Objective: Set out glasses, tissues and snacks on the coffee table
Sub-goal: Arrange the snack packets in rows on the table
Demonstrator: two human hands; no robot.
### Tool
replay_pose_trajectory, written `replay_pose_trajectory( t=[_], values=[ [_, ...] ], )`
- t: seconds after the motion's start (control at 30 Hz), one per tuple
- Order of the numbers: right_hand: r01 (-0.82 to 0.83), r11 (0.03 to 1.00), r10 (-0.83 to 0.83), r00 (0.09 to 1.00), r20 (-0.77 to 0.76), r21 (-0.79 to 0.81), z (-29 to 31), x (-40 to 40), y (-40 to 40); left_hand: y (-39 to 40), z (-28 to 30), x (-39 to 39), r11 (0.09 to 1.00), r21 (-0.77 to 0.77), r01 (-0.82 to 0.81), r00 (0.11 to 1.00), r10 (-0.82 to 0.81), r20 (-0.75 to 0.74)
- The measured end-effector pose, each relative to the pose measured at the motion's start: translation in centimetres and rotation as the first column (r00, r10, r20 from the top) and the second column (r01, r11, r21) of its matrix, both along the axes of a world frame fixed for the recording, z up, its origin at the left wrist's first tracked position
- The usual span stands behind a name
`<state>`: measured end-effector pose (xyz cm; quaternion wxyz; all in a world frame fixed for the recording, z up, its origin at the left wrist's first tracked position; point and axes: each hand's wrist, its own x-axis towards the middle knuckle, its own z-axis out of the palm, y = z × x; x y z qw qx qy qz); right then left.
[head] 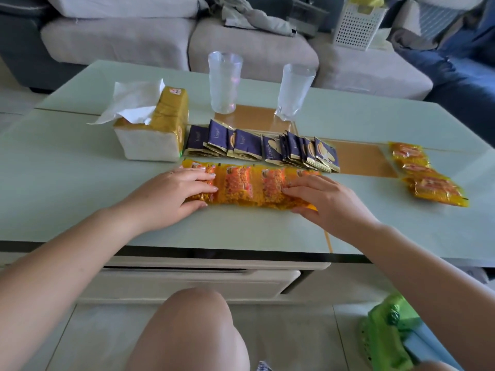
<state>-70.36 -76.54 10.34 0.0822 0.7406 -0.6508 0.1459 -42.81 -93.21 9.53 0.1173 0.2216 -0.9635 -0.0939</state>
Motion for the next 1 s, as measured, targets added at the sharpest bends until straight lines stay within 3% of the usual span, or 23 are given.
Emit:
replay_pose_trajectory(
  t=[0.13, 0.27, 0.4, 0.5, 0.63, 0.8, 0.9, 1.0],
  values=[
    [0.008, 1.0, -0.008, 1.0, -0.006, 0.019, -0.1, 0.0, -0.2, 0.0, 0.4, -0.6, 1.0, 0.015, -0.02, 0.999, 0.02, 0.045],
    [0.126, 0.991, -0.114, 0.972, 0.206, -0.044, 0.5, -0.4, 1.0, 1.8, 2.7, -2.6, 1.0, 0.028, -0.011, 1.0, 0.011, -0.014],
    [0.298, 0.949, -0.241, 0.899, 0.367, -0.107, 1.4, -3.4, 3.6, 4.8, 5.5, -8.3, 0.982, 0.167, 0.088, 0.991, -0.069, -0.117],
    [0.443, 0.891, -0.365, 0.831, 0.42, -0.1, 1.7, -6.7, 6.3, 6.8, 6.2, -14.1, 0.959, 0.232, 0.166, 0.975, -0.124, -0.183],
    [0.575, 0.813, -0.484, 0.756, 0.44, -0.094, 1.8, -11.2, 9.9, 9.8, 6.1, -22.1, 0.865, 0.429, 0.261, 0.956, -0.171, -0.237],
    [0.729, 0.681, -0.666, 0.58, 0.469, 0.066, 2.5, -16.9, 12.4, 11.4, 4.7, -30.0, 0.763, 0.609, 0.217, 0.964, -0.068, -0.257],
    [0.783, 0.587, -0.781, 0.481, 0.399, 0.206, 2.6, -20.3, 12.7, 12.4, 3.7, -34.3, 0.748, 0.654, 0.115, 0.986, -0.007, -0.165],
    [0.753, 0.544, -0.82, 0.384, 0.425, 0.369, 2.3, -22.6, 11.9, 12.9, 3.0, -38.0, 0.773, 0.635, 0.0, 0.999, 0.021, -0.025]
  ],
)
